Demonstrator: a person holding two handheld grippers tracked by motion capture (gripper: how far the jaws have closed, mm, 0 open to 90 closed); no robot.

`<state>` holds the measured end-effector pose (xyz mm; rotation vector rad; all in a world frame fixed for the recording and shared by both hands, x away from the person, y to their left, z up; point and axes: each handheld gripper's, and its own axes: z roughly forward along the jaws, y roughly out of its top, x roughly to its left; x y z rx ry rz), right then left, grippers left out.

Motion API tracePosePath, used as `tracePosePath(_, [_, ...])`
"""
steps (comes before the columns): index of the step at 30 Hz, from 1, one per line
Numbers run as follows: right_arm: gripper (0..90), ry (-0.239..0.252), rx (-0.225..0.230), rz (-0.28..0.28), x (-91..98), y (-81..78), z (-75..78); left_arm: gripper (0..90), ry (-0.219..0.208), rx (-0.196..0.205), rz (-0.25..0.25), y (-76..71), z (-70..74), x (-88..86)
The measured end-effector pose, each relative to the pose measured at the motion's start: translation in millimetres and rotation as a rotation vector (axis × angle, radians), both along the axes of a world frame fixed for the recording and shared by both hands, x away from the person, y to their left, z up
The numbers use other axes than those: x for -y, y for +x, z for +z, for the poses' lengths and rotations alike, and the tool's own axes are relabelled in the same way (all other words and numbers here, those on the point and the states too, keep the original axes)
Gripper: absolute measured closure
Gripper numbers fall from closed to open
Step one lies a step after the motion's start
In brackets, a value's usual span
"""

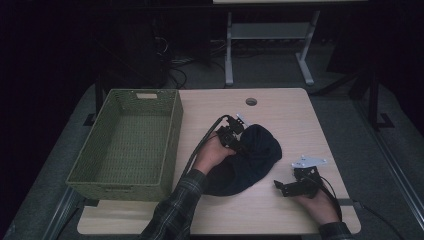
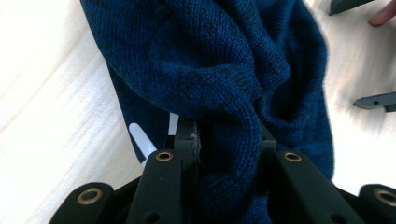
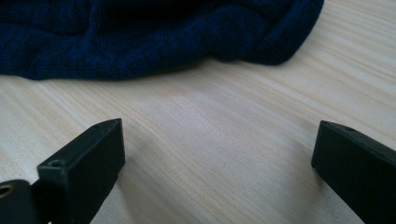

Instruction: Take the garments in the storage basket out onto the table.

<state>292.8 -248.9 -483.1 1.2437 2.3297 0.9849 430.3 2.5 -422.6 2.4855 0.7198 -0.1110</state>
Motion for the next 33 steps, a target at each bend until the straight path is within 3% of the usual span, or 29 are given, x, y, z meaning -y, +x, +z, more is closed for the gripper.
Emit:
tracePosePath(3, [2.3, 0.000, 0.000, 0.000, 0.0, 0.0, 0.0, 71.0, 0.023, 0.007, -0.005, 0.4, -7.8, 3.4])
tracePosePath(7, [2.3, 0.000, 0.001, 0.000, 0.0, 0.0, -0.1, 70.9, 0.021, 0.001, 0.008, 1.6, -14.5, 4.0])
tracePosePath(12, [2.3, -0.001, 0.000, 0.002, 0.1, 0.2, 0.0, 69.2, 0.025, 0.001, 0.009, 2.0, -14.7, 3.3])
tracePosePath(19, [2.3, -0.002, 0.002, 0.003, 0.2, 0.3, 0.0, 55.7, 0.057, 0.035, 0.015, 1.4, -4.6, -2.1])
tracePosePath(25, [2.3, -0.001, 0.001, 0.002, 0.1, 0.2, 0.0, 40.9, 0.054, 0.073, 0.047, -3.2, 10.5, -9.1])
tracePosePath(28, [2.3, -0.002, 0.001, 0.003, 0.2, 0.3, 0.0, 35.8, 0.046, 0.111, 0.051, -5.6, 19.4, -14.7])
tracePosePath(33, [2.3, -0.002, 0.001, 0.003, 0.2, 0.3, 0.0, 33.5, 0.051, 0.151, 0.059, -9.8, 35.4, -24.3])
